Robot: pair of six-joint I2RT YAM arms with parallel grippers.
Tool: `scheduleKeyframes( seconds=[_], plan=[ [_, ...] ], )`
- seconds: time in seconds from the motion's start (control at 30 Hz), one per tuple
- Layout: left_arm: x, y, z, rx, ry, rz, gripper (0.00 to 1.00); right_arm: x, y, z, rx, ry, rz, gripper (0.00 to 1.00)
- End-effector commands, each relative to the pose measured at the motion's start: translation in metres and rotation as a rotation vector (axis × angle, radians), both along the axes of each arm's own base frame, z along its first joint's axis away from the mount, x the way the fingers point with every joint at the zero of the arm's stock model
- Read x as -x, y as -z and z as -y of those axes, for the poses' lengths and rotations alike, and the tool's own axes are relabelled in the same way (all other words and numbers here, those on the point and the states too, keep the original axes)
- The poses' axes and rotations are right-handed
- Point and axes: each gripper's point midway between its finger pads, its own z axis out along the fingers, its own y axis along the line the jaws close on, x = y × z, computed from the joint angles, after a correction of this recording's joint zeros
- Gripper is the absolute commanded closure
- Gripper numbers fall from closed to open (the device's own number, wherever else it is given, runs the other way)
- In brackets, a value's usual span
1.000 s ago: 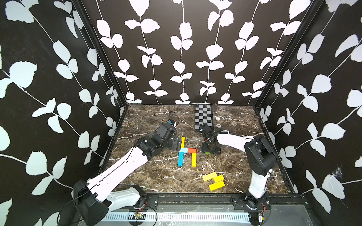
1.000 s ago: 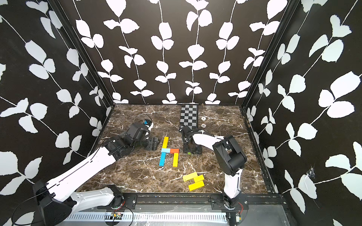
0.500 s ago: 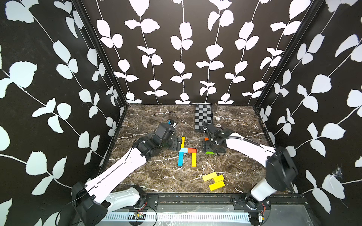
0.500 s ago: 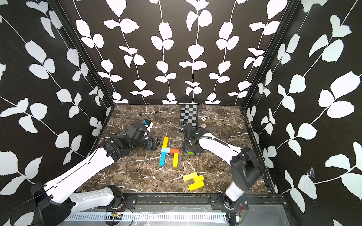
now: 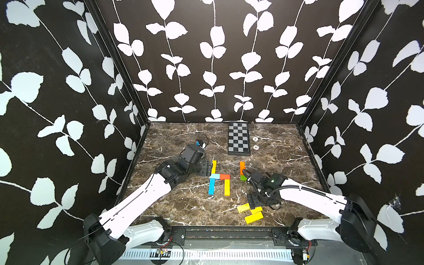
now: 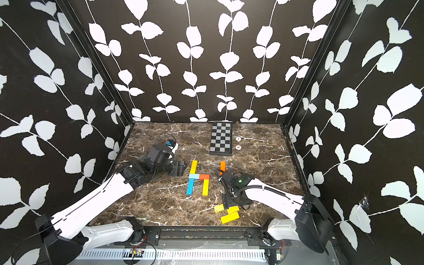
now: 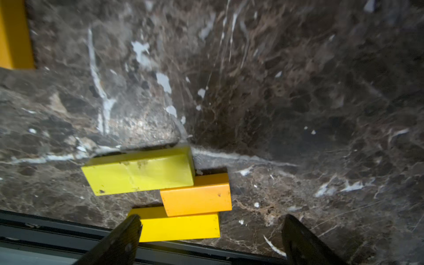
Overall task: Assemble the letter h with building blocks
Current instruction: Pick up the building block from the center of the board.
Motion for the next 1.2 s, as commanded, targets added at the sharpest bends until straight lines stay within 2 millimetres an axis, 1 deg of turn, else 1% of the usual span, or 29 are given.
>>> scheduleKeyframes(
  seconds=[0.0, 0.17, 0.27, 0.53, 0.9, 0.97, 1.03, 1.07, 1.17],
  plan=[
    [-0.002, -0.010, -0.002, 0.015, -0.014, 0.017, 0.16, 0.008, 0.009, -0.008, -0.027, -0.027, -0.021, 0.09],
    [-0.001, -0.006, -0.003, 0.003, -0.013, 0.004, 0.16, 0.019, 0.023, -0.011, 0.005, -0.080, -0.041, 0.11],
    [-0.001, -0.002, -0.002, 0.003, -0.012, -0.007, 0.16, 0.019, 0.029, -0.009, 0.018, -0.077, -0.043, 0.13],
    [-0.001, 0.001, 0.000, 0.000, -0.009, -0.018, 0.16, 0.019, 0.032, 0.003, 0.072, -0.065, -0.030, 0.18],
    [-0.002, 0.002, 0.001, -0.002, -0.007, -0.019, 0.16, 0.018, 0.048, 0.003, 0.093, -0.058, -0.041, 0.29],
    [-0.002, 0.002, 0.001, -0.002, -0.009, -0.017, 0.16, 0.017, 0.047, 0.006, 0.100, -0.050, -0.031, 0.33],
    [-0.003, 0.002, 0.001, -0.003, -0.010, -0.018, 0.16, 0.015, 0.043, 0.009, 0.107, -0.043, -0.008, 0.40],
    [-0.003, 0.002, 0.001, -0.003, -0.008, -0.018, 0.16, 0.012, 0.039, 0.010, 0.110, -0.038, 0.008, 0.43],
    [-0.004, 0.000, 0.002, 0.001, -0.010, -0.017, 0.16, 0.006, 0.028, 0.021, 0.121, -0.010, 0.043, 0.48]
  ],
)
